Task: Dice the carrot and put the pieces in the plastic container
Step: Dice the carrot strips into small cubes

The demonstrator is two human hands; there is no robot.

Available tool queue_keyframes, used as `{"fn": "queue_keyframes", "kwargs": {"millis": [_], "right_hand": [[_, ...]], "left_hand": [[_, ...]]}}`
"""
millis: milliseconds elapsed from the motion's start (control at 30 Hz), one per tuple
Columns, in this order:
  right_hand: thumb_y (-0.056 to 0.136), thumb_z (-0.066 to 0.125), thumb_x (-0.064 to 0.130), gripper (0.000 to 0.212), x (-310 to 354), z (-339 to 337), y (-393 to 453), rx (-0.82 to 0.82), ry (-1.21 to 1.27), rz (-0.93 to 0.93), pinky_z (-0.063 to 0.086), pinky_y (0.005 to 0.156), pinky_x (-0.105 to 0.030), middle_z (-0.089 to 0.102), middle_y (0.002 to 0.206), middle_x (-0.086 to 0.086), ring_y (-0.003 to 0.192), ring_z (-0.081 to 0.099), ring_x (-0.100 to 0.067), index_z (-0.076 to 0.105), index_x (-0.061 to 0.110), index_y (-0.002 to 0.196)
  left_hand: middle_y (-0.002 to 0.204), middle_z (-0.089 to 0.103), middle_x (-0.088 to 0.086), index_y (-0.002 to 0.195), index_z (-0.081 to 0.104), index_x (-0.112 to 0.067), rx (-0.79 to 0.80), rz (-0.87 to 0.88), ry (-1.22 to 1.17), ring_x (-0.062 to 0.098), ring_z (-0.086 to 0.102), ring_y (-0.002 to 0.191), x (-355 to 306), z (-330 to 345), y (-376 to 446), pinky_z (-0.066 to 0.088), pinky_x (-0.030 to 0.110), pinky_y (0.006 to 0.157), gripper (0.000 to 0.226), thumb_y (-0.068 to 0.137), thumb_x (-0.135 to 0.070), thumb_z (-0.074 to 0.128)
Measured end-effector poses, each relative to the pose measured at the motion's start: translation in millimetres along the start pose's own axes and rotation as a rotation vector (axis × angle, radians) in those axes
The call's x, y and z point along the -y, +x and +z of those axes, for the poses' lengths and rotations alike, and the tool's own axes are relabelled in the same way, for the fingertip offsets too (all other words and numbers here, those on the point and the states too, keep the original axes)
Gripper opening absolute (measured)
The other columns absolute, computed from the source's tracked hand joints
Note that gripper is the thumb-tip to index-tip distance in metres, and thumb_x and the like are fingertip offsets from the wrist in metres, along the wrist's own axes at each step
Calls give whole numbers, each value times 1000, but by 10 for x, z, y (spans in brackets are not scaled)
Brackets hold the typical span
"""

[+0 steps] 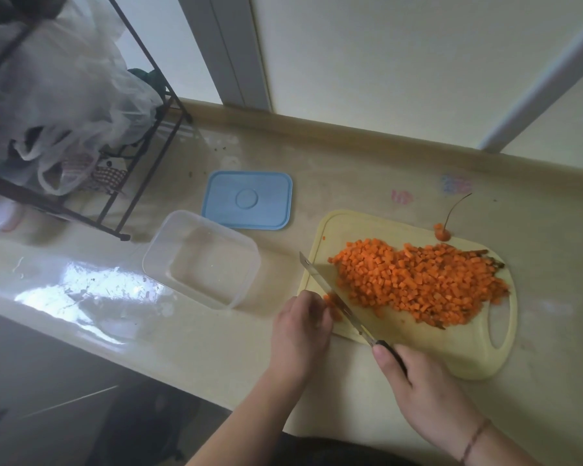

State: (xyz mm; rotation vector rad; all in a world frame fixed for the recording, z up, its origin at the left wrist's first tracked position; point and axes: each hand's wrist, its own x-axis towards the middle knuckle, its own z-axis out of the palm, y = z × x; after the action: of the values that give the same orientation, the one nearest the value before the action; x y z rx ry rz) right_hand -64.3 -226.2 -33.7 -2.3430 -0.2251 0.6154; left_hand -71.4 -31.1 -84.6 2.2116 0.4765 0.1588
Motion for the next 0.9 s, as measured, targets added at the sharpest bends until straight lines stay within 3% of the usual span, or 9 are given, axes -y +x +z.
{"fn": "queue_keyframes", "kwargs": {"millis": [200, 333, 467, 533, 600, 667, 767, 833, 900], "right_hand": [[79, 9, 85, 77, 13, 121, 109, 7, -1, -20, 44, 55, -39, 53, 56, -4, 55, 53, -15, 47, 20, 65], [84, 10, 76, 71, 104, 128, 285, -46, -27, -28, 49, 59, -40, 60, 63, -1, 61, 58, -15, 54, 21, 72], [93, 23, 67, 56, 62, 19, 425, -163, 25, -41, 39, 60, -35, 55, 58, 9, 67, 60, -22, 53, 30, 64], [95, 29, 62, 46, 8, -55, 359, -146, 41, -62, 33, 60, -31, 50, 52, 13, 57, 51, -9, 53, 40, 62], [92, 27, 66, 41, -44, -74, 273, -105, 43, -70, 33, 56, -32, 53, 54, 17, 50, 43, -3, 53, 48, 67], [89, 28, 70, 52, -80, -66, 178, -91, 151, 10, 34, 53, -35, 50, 48, 10, 44, 42, -7, 54, 34, 63], [76, 39, 75, 63, -64, -83, 82, -91, 340, 234, 32, 43, -25, 44, 41, 1, 38, 40, -9, 50, 16, 56], [68, 41, 78, 60, -67, -136, 15, -111, 404, 235, 31, 43, -24, 43, 44, 0, 41, 40, -11, 53, 19, 59], [70, 43, 82, 66, -77, -218, -50, -149, 335, 122, 33, 47, -31, 45, 48, -3, 44, 43, -9, 55, 18, 64]], "left_hand": [[68, 63, -6, 76, 56, -22, -34, -112, -6, 17, 59, 63, -18, 39, 49, 51, 36, 61, 24, 83, -15, 78], [71, 65, -4, 78, 58, -19, -11, -44, 31, 19, 60, 66, 24, 66, 46, 49, 38, 64, 20, 84, -16, 78], [81, 65, -3, 89, 61, -23, 15, 281, 40, 15, 64, 84, 98, 56, 34, 50, 28, 73, 9, 88, -29, 68], [94, 66, -1, 95, 64, -18, 32, 506, 67, 21, 65, 92, 152, 51, 25, 51, 29, 80, 14, 88, -27, 72], [100, 62, -2, 94, 62, -17, 67, 651, 134, 24, 60, 86, 228, 67, 73, 49, 33, 77, 16, 86, -24, 74], [100, 60, -4, 94, 59, -22, 79, 687, 136, 25, 58, 83, 246, 82, 148, 48, 35, 74, 19, 85, -17, 75], [97, 66, -4, 92, 64, -23, 116, 672, 74, 23, 62, 83, 197, 96, 300, 50, 33, 73, 13, 86, -12, 64], [95, 68, -3, 89, 68, -20, 138, 631, 18, 20, 64, 84, 152, 81, 384, 53, 31, 74, 14, 85, -11, 57], [95, 66, -6, 91, 68, -20, 119, 554, -52, 13, 65, 85, 116, 40, 423, 54, 31, 74, 17, 84, -5, 61]]}}
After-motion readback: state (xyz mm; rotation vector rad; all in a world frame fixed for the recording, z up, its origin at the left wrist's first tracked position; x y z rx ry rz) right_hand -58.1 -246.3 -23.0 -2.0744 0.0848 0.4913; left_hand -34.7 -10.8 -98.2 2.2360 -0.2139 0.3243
